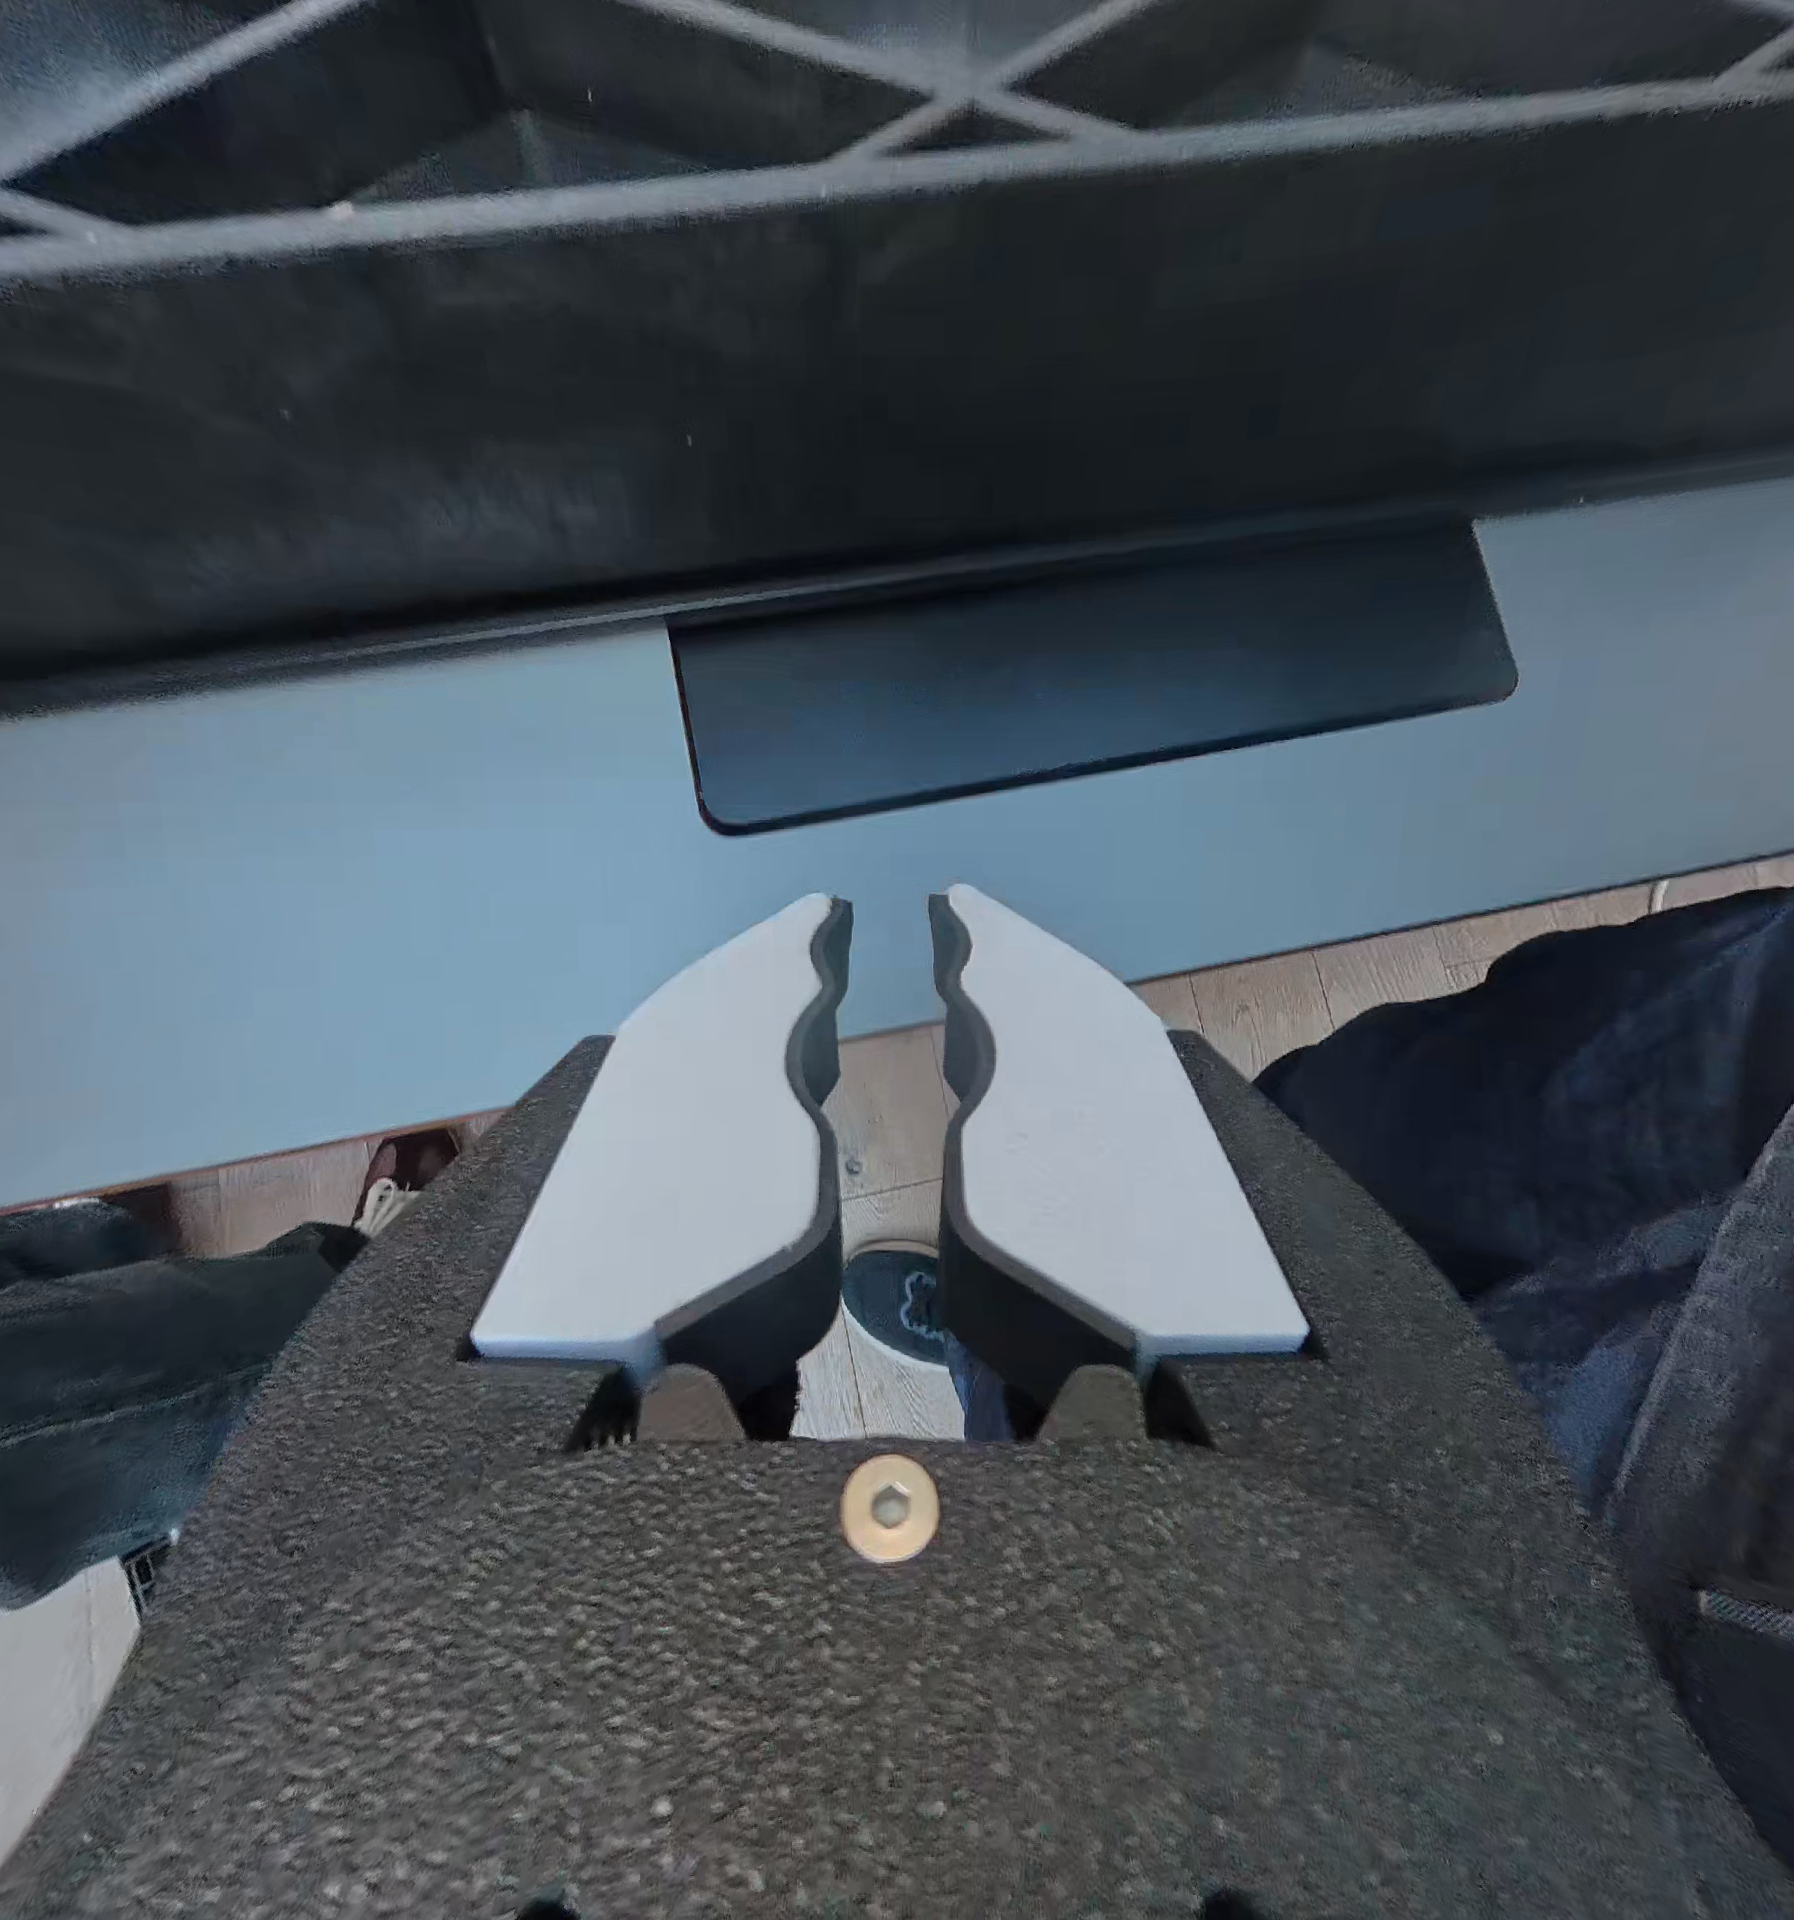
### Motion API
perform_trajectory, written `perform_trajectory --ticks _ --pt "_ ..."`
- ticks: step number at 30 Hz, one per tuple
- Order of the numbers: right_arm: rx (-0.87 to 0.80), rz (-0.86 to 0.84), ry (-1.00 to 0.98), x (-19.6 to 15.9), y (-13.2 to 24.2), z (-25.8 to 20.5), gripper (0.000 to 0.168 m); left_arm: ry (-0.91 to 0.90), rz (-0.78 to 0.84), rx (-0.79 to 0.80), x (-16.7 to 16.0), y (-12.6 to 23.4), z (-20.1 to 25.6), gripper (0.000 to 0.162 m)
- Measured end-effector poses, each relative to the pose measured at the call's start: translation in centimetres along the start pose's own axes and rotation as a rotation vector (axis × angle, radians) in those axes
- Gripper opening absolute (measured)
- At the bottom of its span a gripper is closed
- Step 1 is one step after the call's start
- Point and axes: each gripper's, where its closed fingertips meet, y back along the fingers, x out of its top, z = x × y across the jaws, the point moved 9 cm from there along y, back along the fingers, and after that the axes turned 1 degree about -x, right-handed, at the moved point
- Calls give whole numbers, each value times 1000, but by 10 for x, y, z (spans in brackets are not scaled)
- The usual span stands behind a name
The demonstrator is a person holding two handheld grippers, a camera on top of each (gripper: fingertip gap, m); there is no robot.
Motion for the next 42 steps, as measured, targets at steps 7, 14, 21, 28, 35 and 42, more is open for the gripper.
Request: perform_trajectory --ticks 7,14,21,28,35,42 --pt "-25 -35 -36 -12 -4 16 7 -64 -3 -47 22 -16 6 16" --pt "37 -29 -90 -7 -8 5 16 -69 -125 -129 -6 -23 -15 17" --pt "64 -97 -14 1 -14 -12 30 -12 -191 -202 -29 -27 -37 16" --pt "23 -149 43 3 -20 -22 33 -27 -192 -264 -29 -32 -45 16" --pt "4 -159 69 12 -23 -32 31 -48 -205 -294 -32 -31 -59 15" --pt "-38 -196 85 12 -28 -42 26 -58 -214 -304 -41 -27 -74 14"
